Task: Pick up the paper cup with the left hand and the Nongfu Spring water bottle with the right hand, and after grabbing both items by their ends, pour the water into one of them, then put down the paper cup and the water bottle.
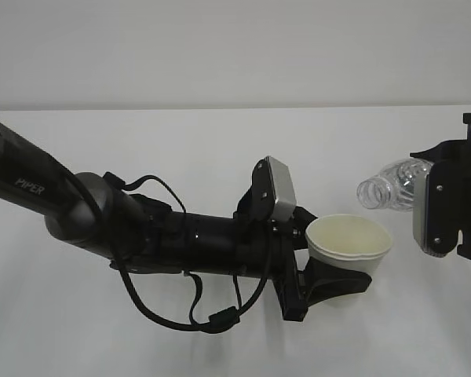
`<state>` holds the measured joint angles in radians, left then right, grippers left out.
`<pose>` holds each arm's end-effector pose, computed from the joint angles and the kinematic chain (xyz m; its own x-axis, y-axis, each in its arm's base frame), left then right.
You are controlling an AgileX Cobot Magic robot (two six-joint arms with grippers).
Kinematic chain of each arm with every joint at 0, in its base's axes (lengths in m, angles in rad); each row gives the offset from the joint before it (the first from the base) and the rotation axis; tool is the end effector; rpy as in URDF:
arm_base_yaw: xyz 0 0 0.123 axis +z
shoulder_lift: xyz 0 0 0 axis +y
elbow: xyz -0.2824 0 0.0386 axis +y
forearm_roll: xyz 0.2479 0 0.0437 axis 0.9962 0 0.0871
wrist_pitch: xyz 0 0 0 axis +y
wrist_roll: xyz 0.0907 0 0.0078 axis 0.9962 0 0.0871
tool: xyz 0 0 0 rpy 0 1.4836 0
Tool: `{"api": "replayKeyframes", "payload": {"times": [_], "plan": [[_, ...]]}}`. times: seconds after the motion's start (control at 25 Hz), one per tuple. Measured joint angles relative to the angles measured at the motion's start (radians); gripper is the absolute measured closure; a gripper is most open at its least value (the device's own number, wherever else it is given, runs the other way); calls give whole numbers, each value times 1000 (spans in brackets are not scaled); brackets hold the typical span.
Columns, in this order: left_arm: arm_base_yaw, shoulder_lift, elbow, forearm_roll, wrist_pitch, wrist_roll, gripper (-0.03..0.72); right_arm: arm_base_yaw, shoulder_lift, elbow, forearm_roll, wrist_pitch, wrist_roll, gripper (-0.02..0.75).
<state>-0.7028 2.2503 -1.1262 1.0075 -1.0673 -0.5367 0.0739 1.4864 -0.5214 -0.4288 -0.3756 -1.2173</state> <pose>0.2716 -0.3184 0.0975 -0.0870 0.1753 -0.9807 0.9961 0.0310 -0.0828 0.2674 0.0337 0.1829 0.2283 -0.9729 -0.0356 -0.4966 -0.0849 -0.8638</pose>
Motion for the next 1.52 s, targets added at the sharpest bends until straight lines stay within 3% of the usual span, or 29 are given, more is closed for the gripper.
{"api": "replayKeyframes", "payload": {"times": [1.52], "plan": [[0,0,0,8,-11,-4,216,0,0,0,24,-93,-134,342]]}}
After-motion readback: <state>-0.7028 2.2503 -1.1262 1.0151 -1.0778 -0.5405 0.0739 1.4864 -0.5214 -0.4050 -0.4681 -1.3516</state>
